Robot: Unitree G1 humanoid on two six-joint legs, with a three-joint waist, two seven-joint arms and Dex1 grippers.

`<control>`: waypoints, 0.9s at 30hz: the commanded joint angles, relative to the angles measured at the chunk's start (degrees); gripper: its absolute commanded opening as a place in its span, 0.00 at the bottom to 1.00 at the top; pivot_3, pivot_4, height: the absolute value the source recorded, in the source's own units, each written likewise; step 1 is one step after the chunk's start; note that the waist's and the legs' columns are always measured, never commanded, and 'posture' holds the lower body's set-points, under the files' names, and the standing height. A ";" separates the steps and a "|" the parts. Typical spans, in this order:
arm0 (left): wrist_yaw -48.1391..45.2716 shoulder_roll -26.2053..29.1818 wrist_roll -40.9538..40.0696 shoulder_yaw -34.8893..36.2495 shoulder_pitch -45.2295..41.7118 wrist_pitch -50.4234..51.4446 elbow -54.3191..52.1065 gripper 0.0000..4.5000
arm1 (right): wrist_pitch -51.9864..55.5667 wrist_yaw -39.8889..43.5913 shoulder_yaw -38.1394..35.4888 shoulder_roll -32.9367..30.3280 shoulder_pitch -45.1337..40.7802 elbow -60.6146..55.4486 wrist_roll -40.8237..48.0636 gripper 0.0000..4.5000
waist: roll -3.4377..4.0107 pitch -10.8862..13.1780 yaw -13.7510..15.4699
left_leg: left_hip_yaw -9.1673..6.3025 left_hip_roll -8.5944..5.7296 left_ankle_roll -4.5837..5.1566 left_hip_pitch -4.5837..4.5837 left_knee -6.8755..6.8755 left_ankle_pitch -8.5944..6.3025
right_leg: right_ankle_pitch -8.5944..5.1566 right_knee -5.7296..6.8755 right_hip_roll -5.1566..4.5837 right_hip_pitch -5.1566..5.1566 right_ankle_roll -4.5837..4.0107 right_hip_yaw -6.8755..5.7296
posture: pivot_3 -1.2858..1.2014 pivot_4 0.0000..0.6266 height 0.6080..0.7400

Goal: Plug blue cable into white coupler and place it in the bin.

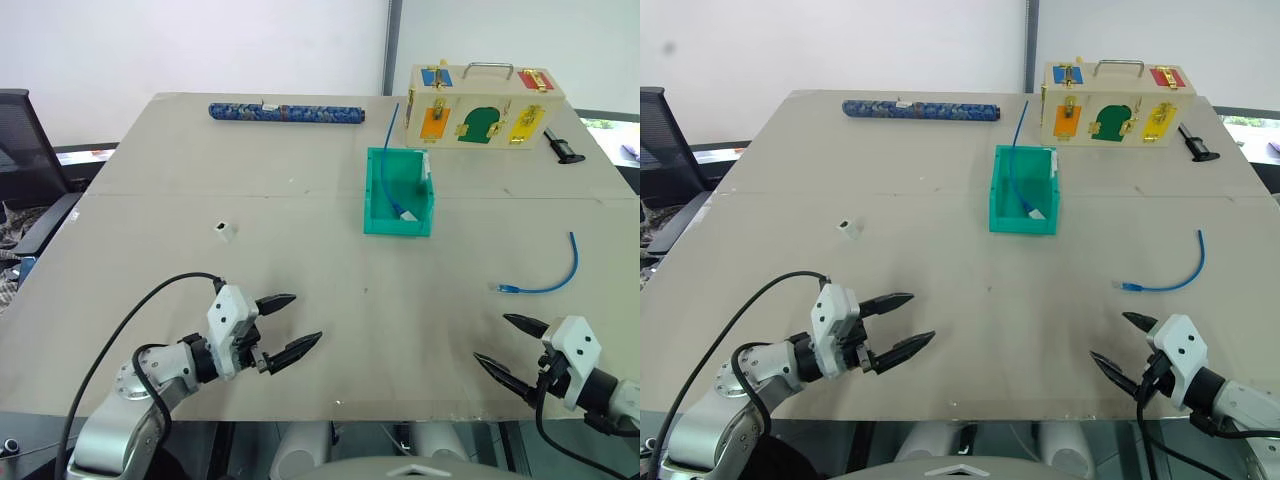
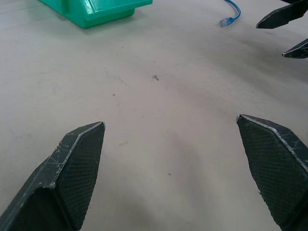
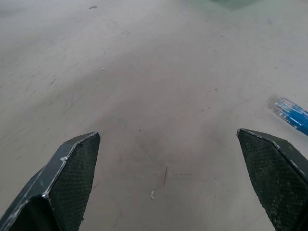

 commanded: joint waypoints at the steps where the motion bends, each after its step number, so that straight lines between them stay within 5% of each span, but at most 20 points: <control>1: -0.18 0.30 -2.12 0.06 -1.65 0.57 -2.91 1.00 | -0.72 -0.23 -2.71 -0.36 -0.33 -1.27 1.11 1.00 | 0.00 0.00 0.01 | 0.00 0.00 0.00 0.00 0.00 0.00 | 0.00 0.00 0.00 0.00 0.00 0.00 | 0.52 0.24 0.99; 4: -1.81 0.99 -3.83 -0.36 -3.39 1.45 -3.66 1.00 | 1.14 -1.46 -4.07 -0.57 -1.02 -2.75 2.20 1.00 | 0.00 0.00 0.26 | -0.01 0.00 0.00 -0.01 0.01 0.00 | 0.00 0.00 0.00 0.00 0.00 -0.02 | 0.52 0.24 0.99; 13: -13.64 6.46 -1.77 -3.89 -6.82 -4.60 -2.21 1.00 | 14.79 5.75 -5.93 -17.01 -9.62 -2.22 5.59 1.00 | 0.01 0.05 0.00 | 0.39 0.00 0.01 0.04 -0.01 0.00 | 0.00 -0.01 0.03 0.01 0.00 0.08 | 0.52 0.24 0.99; 21: -15.67 6.24 -1.02 -6.87 -9.69 -6.61 -1.38 1.00 | 13.00 15.81 5.04 -28.45 -28.11 12.99 -0.01 1.00 | -0.06 0.16 0.14 | 0.38 0.00 0.04 -0.01 0.00 -0.02 | 0.01 -0.05 0.03 0.01 -0.03 0.01 | 0.52 0.24 0.99; 27: -16.24 6.31 -1.07 -7.13 -9.49 -7.68 -1.26 1.00 | 9.46 22.50 15.87 -29.84 -40.91 26.63 -6.96 1.00 | -0.02 0.32 -0.26 | 0.46 -0.02 0.09 -0.04 0.02 -0.05 | 0.14 -0.10 0.00 0.00 -0.22 0.05 | 0.52 0.24 0.99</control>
